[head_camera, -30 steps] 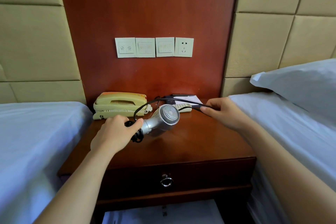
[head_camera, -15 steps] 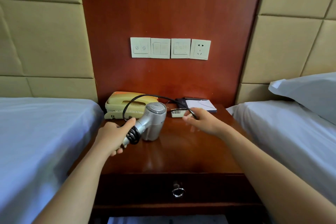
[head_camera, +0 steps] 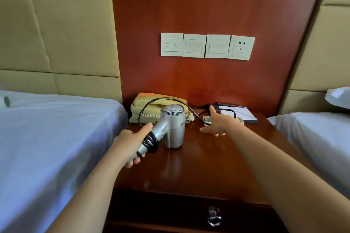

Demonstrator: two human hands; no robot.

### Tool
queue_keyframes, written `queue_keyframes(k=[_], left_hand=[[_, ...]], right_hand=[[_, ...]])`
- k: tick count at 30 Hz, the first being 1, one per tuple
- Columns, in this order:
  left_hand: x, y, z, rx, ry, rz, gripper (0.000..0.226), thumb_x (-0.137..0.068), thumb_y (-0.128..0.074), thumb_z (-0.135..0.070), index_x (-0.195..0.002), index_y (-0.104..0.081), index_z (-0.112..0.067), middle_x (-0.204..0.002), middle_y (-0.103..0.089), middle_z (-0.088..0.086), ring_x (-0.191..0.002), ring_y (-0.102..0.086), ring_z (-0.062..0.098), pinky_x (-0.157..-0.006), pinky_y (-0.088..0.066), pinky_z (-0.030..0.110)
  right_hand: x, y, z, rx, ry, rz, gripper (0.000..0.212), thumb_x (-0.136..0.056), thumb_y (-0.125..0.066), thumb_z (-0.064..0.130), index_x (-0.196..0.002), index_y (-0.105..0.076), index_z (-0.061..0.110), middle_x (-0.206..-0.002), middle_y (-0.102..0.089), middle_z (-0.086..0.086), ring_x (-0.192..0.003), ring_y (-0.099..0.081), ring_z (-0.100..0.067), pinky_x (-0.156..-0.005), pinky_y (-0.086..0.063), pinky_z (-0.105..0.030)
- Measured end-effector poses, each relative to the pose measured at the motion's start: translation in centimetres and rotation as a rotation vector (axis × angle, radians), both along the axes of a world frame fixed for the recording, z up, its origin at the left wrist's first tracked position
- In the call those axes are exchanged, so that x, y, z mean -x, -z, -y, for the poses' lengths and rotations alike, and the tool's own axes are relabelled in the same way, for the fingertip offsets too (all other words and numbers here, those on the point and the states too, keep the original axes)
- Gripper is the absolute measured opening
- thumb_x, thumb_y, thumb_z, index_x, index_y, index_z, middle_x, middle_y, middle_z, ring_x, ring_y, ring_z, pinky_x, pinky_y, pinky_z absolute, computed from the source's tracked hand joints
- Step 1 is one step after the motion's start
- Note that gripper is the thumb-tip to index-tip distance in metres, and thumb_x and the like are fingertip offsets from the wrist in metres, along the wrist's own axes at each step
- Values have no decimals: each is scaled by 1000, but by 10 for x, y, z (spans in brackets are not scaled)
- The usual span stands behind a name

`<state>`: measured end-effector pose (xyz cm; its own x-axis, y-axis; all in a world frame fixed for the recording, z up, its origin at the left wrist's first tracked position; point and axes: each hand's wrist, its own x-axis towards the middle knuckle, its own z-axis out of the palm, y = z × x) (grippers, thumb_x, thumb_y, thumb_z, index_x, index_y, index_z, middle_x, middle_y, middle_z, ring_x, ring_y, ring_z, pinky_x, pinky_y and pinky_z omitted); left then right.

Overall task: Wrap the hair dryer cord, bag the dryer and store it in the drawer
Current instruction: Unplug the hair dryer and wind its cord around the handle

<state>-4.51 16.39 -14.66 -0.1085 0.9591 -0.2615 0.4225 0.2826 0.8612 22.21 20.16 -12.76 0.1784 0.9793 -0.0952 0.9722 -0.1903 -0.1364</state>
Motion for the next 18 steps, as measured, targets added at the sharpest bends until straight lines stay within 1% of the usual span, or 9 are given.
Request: queue_keyframes(k=[1, 2, 5, 7, 9, 13, 14, 16, 18], left_hand=[[0, 0, -1, 4, 5, 0, 63, -77, -54, -67, -72, -58, -4, -46, -57, 8, -33, -46, 19, -39, -34, 18], [0, 0, -2, 6, 13, -3, 63, -78, -54, -66, -72, -58, -4, -47, -57, 8, -33, -46, 19, -39, -34, 18], [1, 0, -5, 12, 33, -10, 62, -79, -53, -66, -72, -57, -5, -47, -56, 7, -33, -45, 18, -39, -34, 17], [2, 0, -6, 17, 39, -8, 62, -79, -52, -67, -71, -58, -5, -46, -56, 7, -32, -45, 17, -40, -33, 16], [2, 0, -7, 10, 41, -6, 62, -80, -52, -66, -71, -58, -5, -48, -56, 7, -33, -45, 17, -39, -33, 17], [0, 1, -7, -17, 38, -11, 62, -81, -51, -65, -73, -58, -4, -50, -57, 8, -33, -45, 17, -38, -33, 17], [-1, 1, -6, -25, 34, -10, 62, -81, -52, -65, -74, -57, -4, -51, -57, 8, -33, -45, 17, -38, -33, 17], [-2, 1, -4, -47, 30, -14, 62, -80, -52, -65, -77, -58, -4, -53, -58, 9, -33, -45, 17, -37, -34, 17], [-4, 2, -1, -74, 30, -26, 63, -79, -52, -66, -80, -58, -4, -55, -59, 9, -34, -46, 17, -37, -34, 17]], right_hand=[[1, 1, -6, -6, 16, 2, 97, -85, -57, 50, -149, 6, 15, -103, -69, -11, -104, -62, -30, -92, -50, -40], [2, 2, -11, -21, 35, -4, 90, -85, -58, 48, -148, -3, 14, -104, -67, -12, -105, -61, -31, -91, -50, -41], [1, 6, -26, -105, 58, 23, 62, -88, -56, 43, -134, -31, 9, -123, -57, -16, -111, -56, -36, -83, -46, -41], [1, 10, -35, -155, 47, 47, 47, -90, -54, 40, -121, -44, 7, -118, -59, -16, -107, -58, -36, -77, -45, -39], [2, 11, -40, -197, 48, 40, 35, -91, -53, 36, -110, -54, 6, -106, -62, -15, -98, -60, -35, -72, -46, -37], [6, 3, -39, -302, 70, -83, 16, -93, -50, 18, -94, -60, 5, -85, -53, -12, -77, -53, -33, -65, -41, -34], [6, 1, -40, -354, 73, -158, 17, -94, -50, 18, -85, -59, 6, -81, -54, -12, -74, -52, -32, -64, -41, -34], [6, -3, -39, -479, 67, -355, 31, -95, -49, 19, -65, -49, 10, -70, -58, -14, -67, -55, -33, -60, -45, -37], [6, -8, -36, -601, 52, -605, 36, -97, -45, 22, -63, -45, 10, -67, -63, -20, -61, -59, -35, -65, -53, -42]])
